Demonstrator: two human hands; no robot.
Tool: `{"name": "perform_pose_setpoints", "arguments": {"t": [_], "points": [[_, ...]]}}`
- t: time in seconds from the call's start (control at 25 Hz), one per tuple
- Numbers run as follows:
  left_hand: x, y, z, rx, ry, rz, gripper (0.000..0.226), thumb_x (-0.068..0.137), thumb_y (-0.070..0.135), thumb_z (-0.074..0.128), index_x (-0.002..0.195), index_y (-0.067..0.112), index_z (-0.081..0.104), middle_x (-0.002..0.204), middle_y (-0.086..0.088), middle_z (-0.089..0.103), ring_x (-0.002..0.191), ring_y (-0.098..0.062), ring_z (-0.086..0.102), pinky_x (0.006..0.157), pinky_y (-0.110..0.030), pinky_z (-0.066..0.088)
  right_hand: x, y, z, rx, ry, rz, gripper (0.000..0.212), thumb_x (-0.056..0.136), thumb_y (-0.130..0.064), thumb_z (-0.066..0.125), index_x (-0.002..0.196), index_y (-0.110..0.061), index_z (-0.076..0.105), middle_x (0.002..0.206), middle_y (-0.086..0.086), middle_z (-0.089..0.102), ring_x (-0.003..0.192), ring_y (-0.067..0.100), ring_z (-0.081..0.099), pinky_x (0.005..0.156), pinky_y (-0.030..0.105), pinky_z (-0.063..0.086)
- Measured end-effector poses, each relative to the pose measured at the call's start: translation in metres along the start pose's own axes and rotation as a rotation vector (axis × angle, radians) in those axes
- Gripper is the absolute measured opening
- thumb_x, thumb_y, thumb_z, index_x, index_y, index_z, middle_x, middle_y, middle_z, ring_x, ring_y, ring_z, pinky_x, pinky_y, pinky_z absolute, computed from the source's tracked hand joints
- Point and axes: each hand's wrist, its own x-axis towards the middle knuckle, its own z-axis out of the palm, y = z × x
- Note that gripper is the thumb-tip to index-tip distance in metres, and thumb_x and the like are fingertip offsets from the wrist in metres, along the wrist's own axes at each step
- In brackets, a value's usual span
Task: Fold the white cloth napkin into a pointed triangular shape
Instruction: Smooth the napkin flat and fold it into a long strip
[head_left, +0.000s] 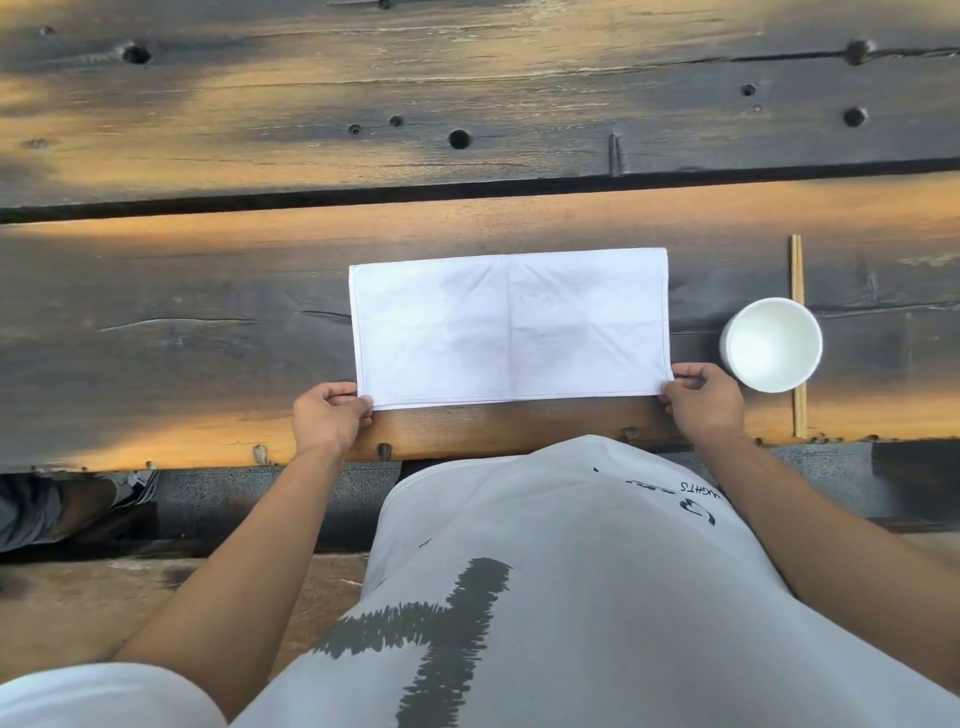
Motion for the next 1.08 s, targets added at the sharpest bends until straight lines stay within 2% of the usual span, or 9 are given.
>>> {"name": "perform_pose_setpoints", "arguments": {"t": [0.12, 0.28, 0.36, 0.52, 0.68, 0.8, 0.92, 1.08], "points": [[0.002, -0.001, 0.001, 0.024, 0.002, 0.003, 0.025, 0.088, -0.007, 0.074, 0.11, 0.002, 0.067, 0.084, -0.008, 0.071, 0.069, -0.019, 0.067, 0.078, -0.031, 0.062, -0.001, 0.0, 0.0, -0.017, 0.009, -0.007, 0.021, 0.084, -0.011, 0.071, 0.098, -0.026, 0.066, 0.089, -0.001, 0.074, 0.086, 0.021, 0.073, 0.09, 0.047, 0.059], [0.008, -0.002, 0.0, 0.07, 0.02, 0.005, 0.022, 0.086, -0.007, 0.075, 0.105, 0.003, 0.07, 0.086, -0.009, 0.072, 0.068, -0.019, 0.067, 0.085, -0.04, 0.062, -0.005, -0.004, 0.001, -0.058, 0.017, -0.018, 0.021, 0.083, -0.013, 0.071, 0.099, -0.025, 0.066, 0.092, 0.001, 0.073, 0.088, 0.025, 0.072, 0.089, 0.044, 0.058], [0.009, -0.001, -0.001, 0.082, 0.018, 0.008, 0.021, 0.086, -0.008, 0.075, 0.098, 0.008, 0.069, 0.086, -0.009, 0.073, 0.069, -0.019, 0.067, 0.086, -0.04, 0.061, -0.007, -0.006, 0.002, -0.077, 0.028, -0.032, 0.021, 0.083, -0.013, 0.071, 0.101, -0.023, 0.066, 0.093, 0.001, 0.072, 0.088, 0.023, 0.07, 0.083, 0.039, 0.057], [0.009, -0.002, -0.002, 0.121, 0.044, 0.026, 0.025, 0.085, -0.009, 0.074, 0.087, 0.015, 0.066, 0.089, -0.011, 0.074, 0.069, -0.018, 0.066, 0.085, -0.041, 0.062, -0.011, -0.011, 0.002, -0.139, 0.041, -0.05, 0.021, 0.086, -0.013, 0.071, 0.106, -0.017, 0.066, 0.092, 0.001, 0.068, 0.081, 0.015, 0.06, 0.063, 0.022, 0.041], [0.011, -0.002, -0.001, 0.142, 0.043, -0.002, 0.026, 0.083, -0.01, 0.072, 0.089, 0.015, 0.067, 0.087, -0.008, 0.074, 0.074, -0.022, 0.069, 0.086, -0.044, 0.063, -0.012, -0.012, 0.004, -0.179, 0.043, -0.055, 0.022, 0.085, -0.013, 0.073, 0.105, -0.016, 0.065, 0.091, 0.001, 0.068, 0.081, 0.015, 0.059, 0.073, 0.027, 0.041], [0.013, -0.001, -0.001, 0.176, 0.045, -0.016, 0.026, 0.079, -0.008, 0.072, 0.091, 0.015, 0.069, 0.087, -0.008, 0.075, 0.085, -0.028, 0.075, 0.086, -0.046, 0.063, -0.012, -0.012, 0.004, -0.197, 0.041, -0.06, 0.022, 0.085, -0.012, 0.073, 0.106, -0.016, 0.065, 0.091, 0.002, 0.067, 0.082, 0.016, 0.059, 0.073, 0.027, 0.04], [0.013, 0.002, 0.001, 0.243, 0.066, -0.019, 0.024, 0.076, -0.002, 0.069, 0.09, 0.017, 0.069, 0.09, -0.007, 0.075, 0.088, -0.03, 0.073, 0.083, -0.044, 0.063, -0.014, -0.014, 0.004, -0.199, 0.036, -0.058, 0.023, 0.085, -0.012, 0.073, 0.106, -0.016, 0.064, 0.088, 0.001, 0.065, 0.087, 0.02, 0.062, 0.073, 0.027, 0.039], [0.01, 0.007, 0.005, 0.331, 0.095, 0.02, 0.028, 0.078, 0.006, 0.069, 0.104, 0.016, 0.064, 0.105, -0.003, 0.068, 0.101, -0.027, 0.064, 0.088, -0.04, 0.055, -0.015, -0.017, 0.009, -0.239, 0.073, -0.087, 0.041, 0.082, -0.011, 0.073, 0.12, -0.01, 0.058, 0.097, 0.008, 0.064, 0.096, 0.026, 0.061, 0.082, 0.034, 0.046]]}}
